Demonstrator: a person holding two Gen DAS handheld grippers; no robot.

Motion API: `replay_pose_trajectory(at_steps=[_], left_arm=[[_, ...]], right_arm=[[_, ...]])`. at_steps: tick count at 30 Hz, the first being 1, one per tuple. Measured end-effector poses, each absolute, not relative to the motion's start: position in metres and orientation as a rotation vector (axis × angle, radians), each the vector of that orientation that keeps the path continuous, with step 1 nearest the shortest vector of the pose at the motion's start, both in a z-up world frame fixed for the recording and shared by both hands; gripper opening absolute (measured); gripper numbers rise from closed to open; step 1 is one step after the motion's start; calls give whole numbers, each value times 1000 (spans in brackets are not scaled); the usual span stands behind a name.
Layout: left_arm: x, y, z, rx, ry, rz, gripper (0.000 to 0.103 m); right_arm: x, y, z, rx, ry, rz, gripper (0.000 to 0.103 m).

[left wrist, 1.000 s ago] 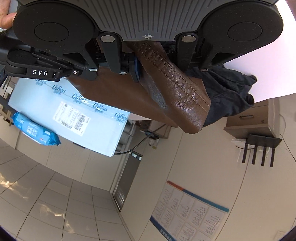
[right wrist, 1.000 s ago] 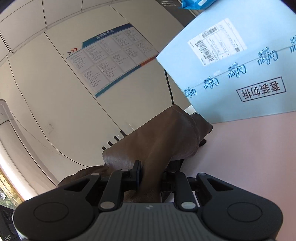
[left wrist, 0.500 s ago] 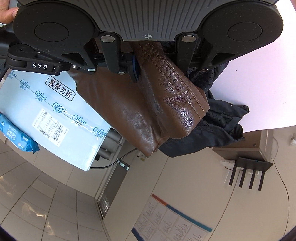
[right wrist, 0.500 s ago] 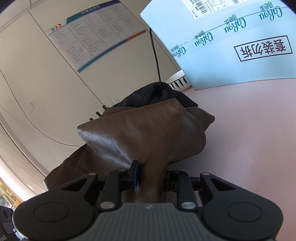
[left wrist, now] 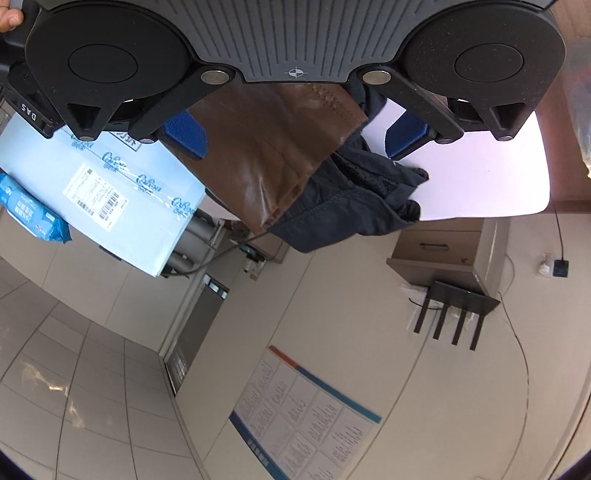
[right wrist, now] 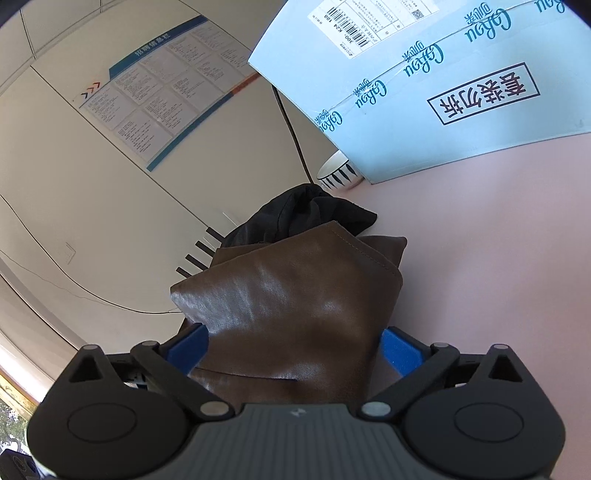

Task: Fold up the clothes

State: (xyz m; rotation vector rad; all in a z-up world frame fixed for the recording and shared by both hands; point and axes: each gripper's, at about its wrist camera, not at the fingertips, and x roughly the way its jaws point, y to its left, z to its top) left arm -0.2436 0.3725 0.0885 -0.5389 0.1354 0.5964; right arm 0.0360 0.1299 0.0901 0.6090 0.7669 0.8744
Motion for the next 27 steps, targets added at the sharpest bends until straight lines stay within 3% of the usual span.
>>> replay_pose_trajectory(at_steps=[7,14,27], left_arm=[[-261,364,118,-494,55,544,103],[-192,306,116,-410,163,267,103],[-32,91,71,-173,388,-195,103]], right_arm=[[41,78,109,605,699,828,103],[29,1,112,523,600,697,103],[7,-148,93,356,510,209,103]])
